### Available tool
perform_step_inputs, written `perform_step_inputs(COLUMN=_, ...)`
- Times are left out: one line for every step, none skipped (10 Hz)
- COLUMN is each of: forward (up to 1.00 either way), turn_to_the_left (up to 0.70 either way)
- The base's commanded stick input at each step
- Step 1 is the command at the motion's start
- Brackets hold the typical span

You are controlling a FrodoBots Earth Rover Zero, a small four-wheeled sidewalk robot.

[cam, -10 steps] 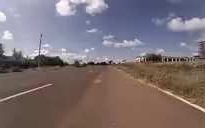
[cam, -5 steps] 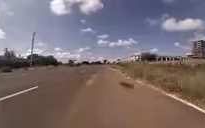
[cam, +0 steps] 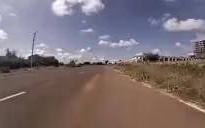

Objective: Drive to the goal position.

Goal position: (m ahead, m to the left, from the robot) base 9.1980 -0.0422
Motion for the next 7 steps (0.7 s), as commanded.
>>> perform_step_inputs(forward=1.0, turn_to_the_left=0.03)
perform_step_inputs(forward=1.0, turn_to_the_left=0.03)
perform_step_inputs(forward=1.0, turn_to_the_left=0.03)
perform_step_inputs(forward=1.0, turn_to_the_left=0.03)
perform_step_inputs(forward=1.0, turn_to_the_left=0.03)
perform_step_inputs(forward=1.0, turn_to_the_left=0.03)
perform_step_inputs(forward=1.0, turn_to_the_left=0.03)
